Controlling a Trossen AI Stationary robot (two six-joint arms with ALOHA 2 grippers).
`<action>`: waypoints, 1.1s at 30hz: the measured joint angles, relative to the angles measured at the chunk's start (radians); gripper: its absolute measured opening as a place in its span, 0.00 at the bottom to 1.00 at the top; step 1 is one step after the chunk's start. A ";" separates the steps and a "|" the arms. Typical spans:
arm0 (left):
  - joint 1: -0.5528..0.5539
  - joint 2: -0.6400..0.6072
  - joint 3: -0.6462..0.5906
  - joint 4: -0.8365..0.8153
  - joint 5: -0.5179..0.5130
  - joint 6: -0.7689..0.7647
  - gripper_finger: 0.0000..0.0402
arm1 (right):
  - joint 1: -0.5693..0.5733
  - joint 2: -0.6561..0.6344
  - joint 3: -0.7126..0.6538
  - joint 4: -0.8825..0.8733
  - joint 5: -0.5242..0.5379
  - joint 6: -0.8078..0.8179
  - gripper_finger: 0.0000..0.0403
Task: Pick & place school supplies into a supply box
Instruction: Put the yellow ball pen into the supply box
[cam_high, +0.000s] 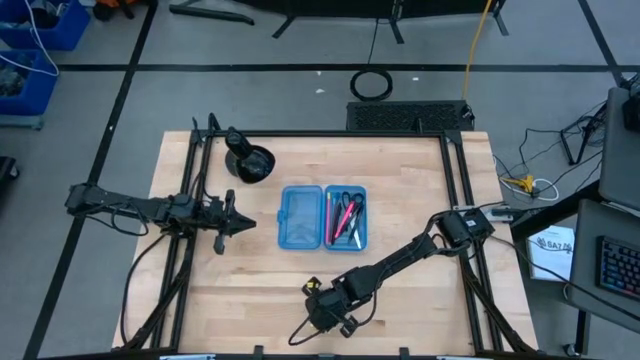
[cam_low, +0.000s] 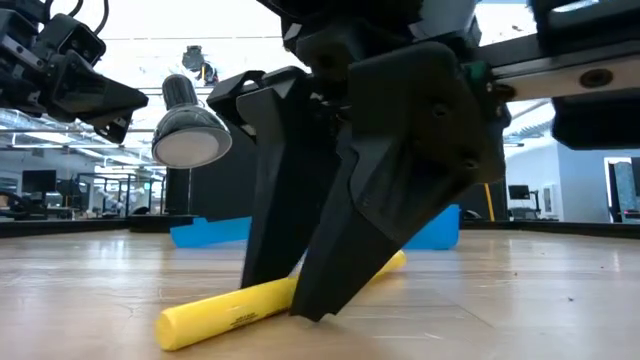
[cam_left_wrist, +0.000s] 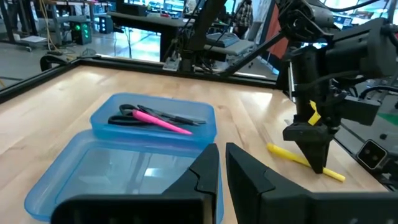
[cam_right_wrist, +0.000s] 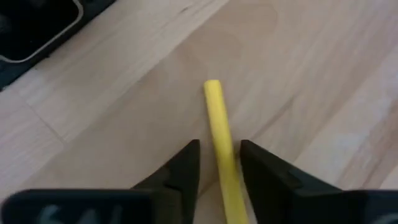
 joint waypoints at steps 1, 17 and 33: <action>0.000 0.000 0.000 0.000 0.004 0.000 0.08 | 0.000 0.000 -0.015 0.007 -0.002 -0.008 0.23; 0.000 0.000 0.000 0.004 0.008 -0.001 0.08 | 0.011 -0.104 -0.067 -0.081 0.016 -0.069 0.05; 0.000 0.000 0.000 -0.069 0.001 -0.028 0.08 | -0.016 -0.312 -0.063 -0.567 0.296 -0.536 0.05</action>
